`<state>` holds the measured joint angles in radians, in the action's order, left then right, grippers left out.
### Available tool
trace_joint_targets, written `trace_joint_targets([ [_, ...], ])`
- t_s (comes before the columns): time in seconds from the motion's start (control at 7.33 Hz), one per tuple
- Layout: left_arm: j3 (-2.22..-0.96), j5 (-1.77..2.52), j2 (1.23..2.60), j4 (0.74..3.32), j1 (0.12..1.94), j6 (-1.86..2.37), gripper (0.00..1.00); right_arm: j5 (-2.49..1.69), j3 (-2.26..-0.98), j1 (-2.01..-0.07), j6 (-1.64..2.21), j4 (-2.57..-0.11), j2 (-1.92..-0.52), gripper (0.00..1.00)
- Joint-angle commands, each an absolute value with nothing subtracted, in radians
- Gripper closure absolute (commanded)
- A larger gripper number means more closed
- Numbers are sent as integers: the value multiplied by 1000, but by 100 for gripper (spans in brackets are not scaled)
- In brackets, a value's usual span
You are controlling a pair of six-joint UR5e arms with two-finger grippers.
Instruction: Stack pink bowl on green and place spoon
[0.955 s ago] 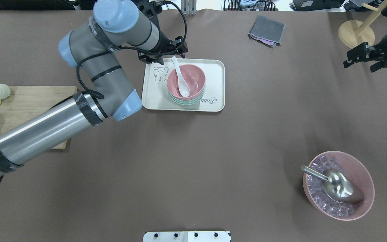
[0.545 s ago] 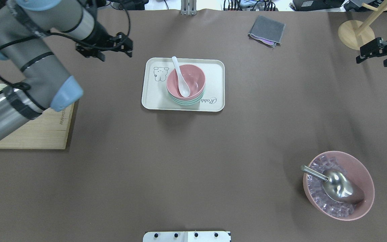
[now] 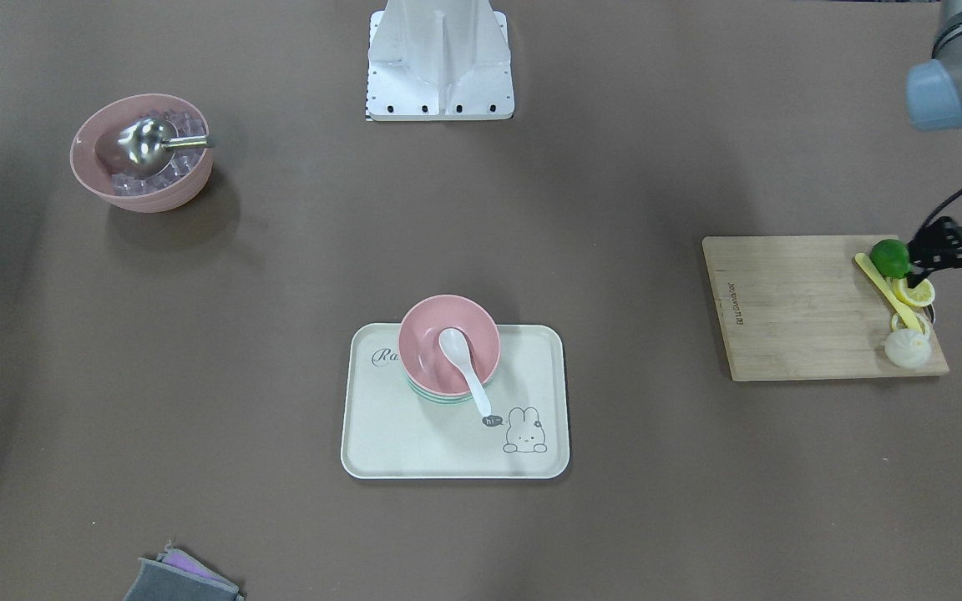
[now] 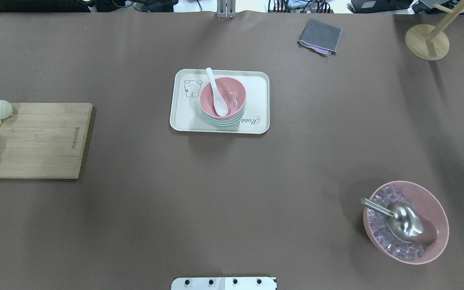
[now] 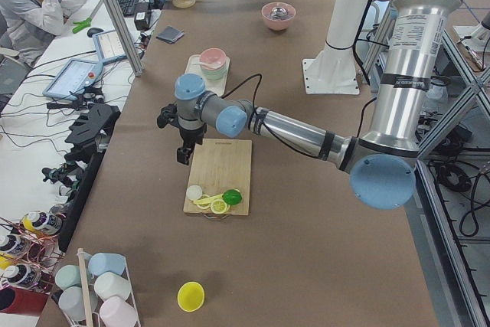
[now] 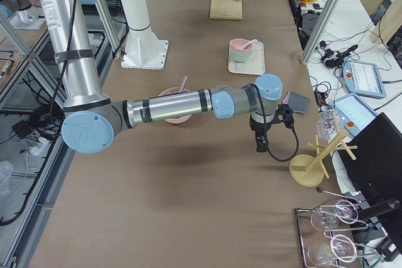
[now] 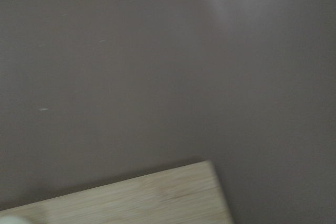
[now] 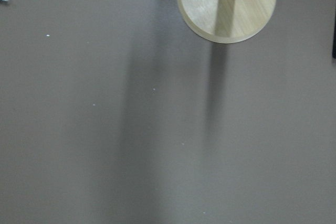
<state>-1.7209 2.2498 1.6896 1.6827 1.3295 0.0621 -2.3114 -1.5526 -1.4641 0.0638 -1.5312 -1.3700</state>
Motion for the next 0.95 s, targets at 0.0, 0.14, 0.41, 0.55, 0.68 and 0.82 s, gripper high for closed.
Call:
trace_joint_targets([
  [0.0,-1730,2348,1652,1583,1427,-74,1,-2345,-1488,-1511,-66,-1532,-1368,0],
  [0.14,-1736,2345,1641,1583,1428,-74,2,-2348,-1491,-1511,-64,-1525,-1374,0],
  [0.41,-1746,2342,1597,1583,1436,-74,1,-2394,-1515,-1513,-61,-1522,-1388,0],
  [0.55,-1746,2338,1585,1583,1453,-74,1,-2385,-1547,-1513,-64,-1511,-1419,0],
  [0.68,-1747,2338,1571,1585,1468,-72,2,-2393,-1568,-1513,-63,-1511,-1437,0],
  [0.82,-1749,2341,1562,1589,1471,-72,1,-2398,-1584,-1513,-61,-1512,-1446,0],
])
